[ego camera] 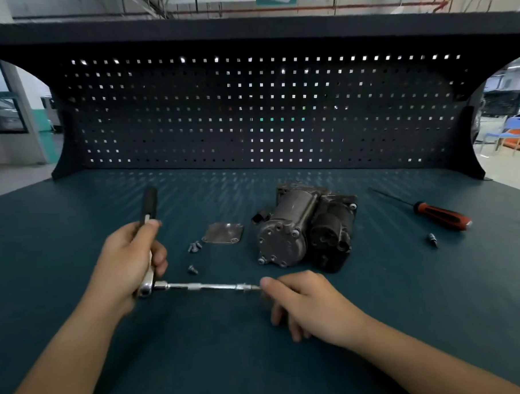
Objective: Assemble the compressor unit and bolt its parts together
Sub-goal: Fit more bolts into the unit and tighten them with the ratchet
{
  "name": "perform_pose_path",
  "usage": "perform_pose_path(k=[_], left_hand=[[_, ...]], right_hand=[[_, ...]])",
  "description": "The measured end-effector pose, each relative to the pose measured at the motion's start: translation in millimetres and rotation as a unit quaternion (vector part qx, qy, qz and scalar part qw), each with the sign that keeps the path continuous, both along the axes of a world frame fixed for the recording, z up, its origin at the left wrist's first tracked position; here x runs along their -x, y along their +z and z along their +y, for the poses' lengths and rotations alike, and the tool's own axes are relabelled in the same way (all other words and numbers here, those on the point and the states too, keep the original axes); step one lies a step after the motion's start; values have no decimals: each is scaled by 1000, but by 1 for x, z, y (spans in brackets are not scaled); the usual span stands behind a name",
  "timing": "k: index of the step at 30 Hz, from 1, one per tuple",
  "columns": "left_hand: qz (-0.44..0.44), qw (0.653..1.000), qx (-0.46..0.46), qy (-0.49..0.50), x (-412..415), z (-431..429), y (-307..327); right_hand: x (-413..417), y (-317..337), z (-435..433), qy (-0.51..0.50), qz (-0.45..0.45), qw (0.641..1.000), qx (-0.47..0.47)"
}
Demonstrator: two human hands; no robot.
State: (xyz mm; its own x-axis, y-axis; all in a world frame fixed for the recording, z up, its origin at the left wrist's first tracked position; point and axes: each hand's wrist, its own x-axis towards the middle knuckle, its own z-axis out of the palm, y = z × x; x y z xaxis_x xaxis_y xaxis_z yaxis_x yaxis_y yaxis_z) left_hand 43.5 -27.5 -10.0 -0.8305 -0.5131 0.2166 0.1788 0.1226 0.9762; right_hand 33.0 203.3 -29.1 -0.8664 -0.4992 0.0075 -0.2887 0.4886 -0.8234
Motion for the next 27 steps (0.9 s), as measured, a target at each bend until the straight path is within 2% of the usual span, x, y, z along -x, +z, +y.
perform_pose_path(k=[2,3,6,8,12,16,19,23,27], left_hand=[[61,994,-86,25,-7,16,5],[84,990,-112,34,-11,25,5],[135,982,-120,48,-20,58,1],[166,978,-118,47,-25,79,1],[168,969,-181,-5,-30,103,0],[117,943,-239,-201,-36,103,-2],[91,935,-162,-301,-42,98,-1],[88,952,-56,-288,-42,101,0],[87,955,-71,-275,-45,106,0]], right_hand=[[-5,1,-8,13,-152,975,160],[-6,1,-11,17,-193,955,226],[-7,1,-13,6,-238,898,371],[-5,4,-8,-10,-254,868,428],[-4,9,-1,-1,-252,849,464],[-2,16,6,-23,-238,834,497],[3,23,15,-46,-237,819,521],[4,25,19,-48,-259,805,531],[5,27,19,-45,-285,793,537]])
